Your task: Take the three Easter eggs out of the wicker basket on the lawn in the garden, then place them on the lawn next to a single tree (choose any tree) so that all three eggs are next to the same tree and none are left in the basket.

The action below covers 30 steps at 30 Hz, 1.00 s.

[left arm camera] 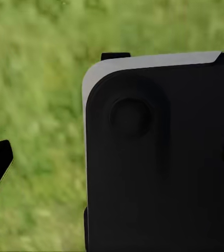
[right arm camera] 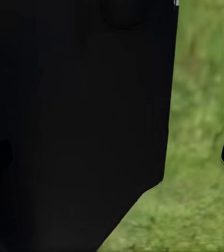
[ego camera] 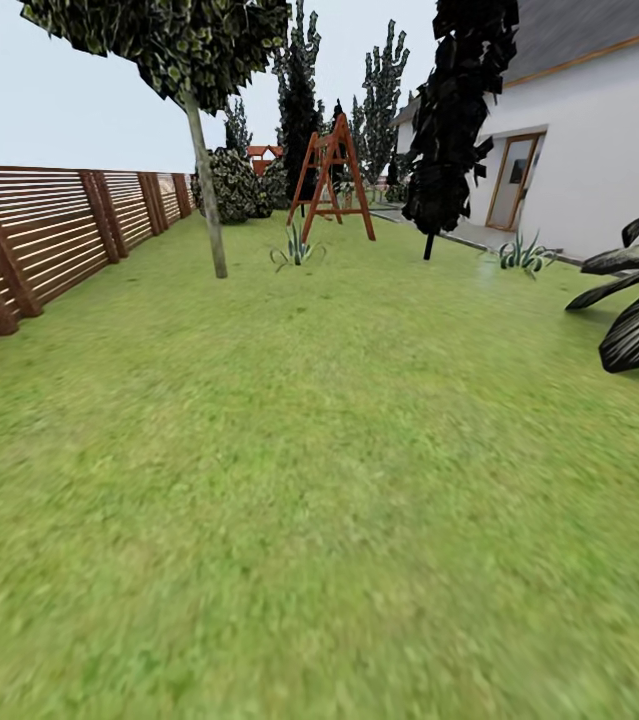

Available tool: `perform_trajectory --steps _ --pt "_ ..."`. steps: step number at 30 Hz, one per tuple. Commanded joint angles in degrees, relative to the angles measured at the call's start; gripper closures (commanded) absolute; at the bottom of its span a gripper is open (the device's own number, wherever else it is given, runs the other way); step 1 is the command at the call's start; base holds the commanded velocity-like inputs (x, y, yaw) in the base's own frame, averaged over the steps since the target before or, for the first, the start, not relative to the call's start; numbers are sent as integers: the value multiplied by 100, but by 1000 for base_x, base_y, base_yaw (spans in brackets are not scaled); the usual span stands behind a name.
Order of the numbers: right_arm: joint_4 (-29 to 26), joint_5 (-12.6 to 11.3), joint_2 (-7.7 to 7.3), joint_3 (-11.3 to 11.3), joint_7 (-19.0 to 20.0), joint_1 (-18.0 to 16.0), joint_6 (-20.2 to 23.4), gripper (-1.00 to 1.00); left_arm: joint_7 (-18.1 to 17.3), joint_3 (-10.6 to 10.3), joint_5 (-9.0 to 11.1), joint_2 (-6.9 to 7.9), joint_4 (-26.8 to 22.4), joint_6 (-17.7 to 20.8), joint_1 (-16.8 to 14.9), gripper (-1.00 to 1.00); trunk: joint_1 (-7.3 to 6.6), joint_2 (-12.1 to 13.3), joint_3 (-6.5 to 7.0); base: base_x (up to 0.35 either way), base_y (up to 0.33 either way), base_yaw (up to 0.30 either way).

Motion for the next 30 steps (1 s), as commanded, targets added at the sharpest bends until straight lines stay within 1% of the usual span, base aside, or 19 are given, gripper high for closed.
perform_trajectory --steps 1,18,30 --pt "0 -3 2 -10 -3 0 -15 -100 1 -1 -3 1 5 -20 -3 -100 3 -2 -4 336 0 0" --pt "4 2 -4 -11 -7 -1 -17 -100 1 -1 -3 1 5 -20 -3 -100 3 -2 56 336 0 0" --pt "-3 2 -5 -13 -7 0 -17 -100 1 2 -1 1 5 -20 -3 -100 3 -2 64 336 0 0"
